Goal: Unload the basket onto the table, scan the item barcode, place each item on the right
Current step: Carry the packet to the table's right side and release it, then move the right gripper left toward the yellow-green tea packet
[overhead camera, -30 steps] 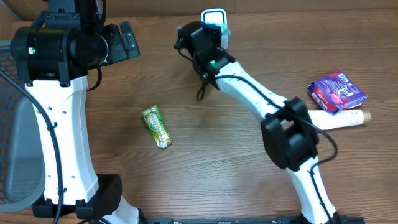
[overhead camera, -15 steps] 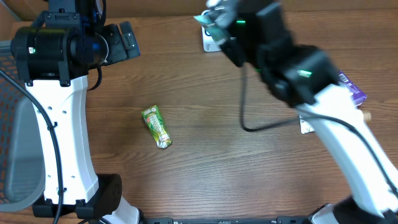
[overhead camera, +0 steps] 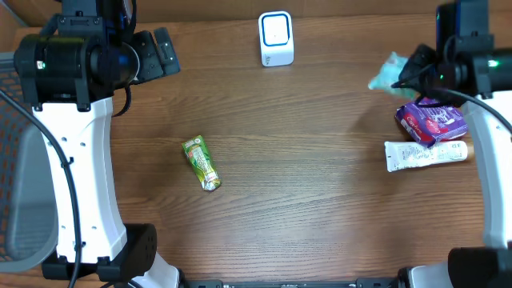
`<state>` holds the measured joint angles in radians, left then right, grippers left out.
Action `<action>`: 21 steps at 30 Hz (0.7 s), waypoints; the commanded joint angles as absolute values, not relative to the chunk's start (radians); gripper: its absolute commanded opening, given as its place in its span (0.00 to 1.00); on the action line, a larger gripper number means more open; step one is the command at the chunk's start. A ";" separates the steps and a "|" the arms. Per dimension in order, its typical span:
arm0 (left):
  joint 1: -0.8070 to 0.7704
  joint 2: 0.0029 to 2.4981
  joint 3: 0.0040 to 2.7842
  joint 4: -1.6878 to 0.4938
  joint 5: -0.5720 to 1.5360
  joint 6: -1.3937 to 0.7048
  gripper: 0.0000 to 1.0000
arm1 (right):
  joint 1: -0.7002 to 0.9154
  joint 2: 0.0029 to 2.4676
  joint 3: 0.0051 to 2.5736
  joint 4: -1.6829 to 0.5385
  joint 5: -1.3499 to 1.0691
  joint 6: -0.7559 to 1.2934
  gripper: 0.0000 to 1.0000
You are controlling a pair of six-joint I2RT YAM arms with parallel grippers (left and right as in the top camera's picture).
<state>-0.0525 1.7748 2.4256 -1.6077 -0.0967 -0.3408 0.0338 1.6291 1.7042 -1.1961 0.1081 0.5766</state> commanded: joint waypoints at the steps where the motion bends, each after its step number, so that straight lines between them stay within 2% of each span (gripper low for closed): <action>1: -0.053 1.773 2.424 -1.608 -0.092 -0.352 1.00 | 0.017 1.635 1.522 -1.087 0.096 0.693 0.04; 5: -0.053 1.773 2.424 -1.608 -0.092 -0.352 1.00 | 0.015 1.635 1.355 -0.956 0.135 0.746 0.04; 14: -0.053 1.773 2.424 -1.608 -0.092 -0.352 0.99 | -0.014 1.635 1.267 -0.954 0.316 0.815 0.04; 17: -0.053 1.773 2.424 -1.608 -0.092 -0.352 0.99 | -0.038 1.635 1.267 -0.951 0.321 0.815 0.12; 18: -0.053 1.773 2.424 -1.608 -0.092 -0.352 0.99 | -0.049 1.635 1.267 -0.952 0.321 0.815 0.17; 19: -0.053 1.773 2.424 -1.608 -0.092 -0.352 1.00 | -0.054 1.635 1.267 -0.952 0.321 0.815 0.27; 20: -0.053 1.773 2.424 -1.608 -0.092 -0.352 1.00 | -0.059 1.635 1.267 -0.955 0.321 0.814 0.50; 21: -0.053 1.773 2.424 -1.608 -0.092 -0.352 1.00 | -0.061 1.635 1.267 -0.957 0.321 0.807 0.68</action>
<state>-0.0525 1.7748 2.4256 -1.6085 -0.0971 -0.3408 -0.0460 1.6543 1.2659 -0.9581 0.2871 0.8059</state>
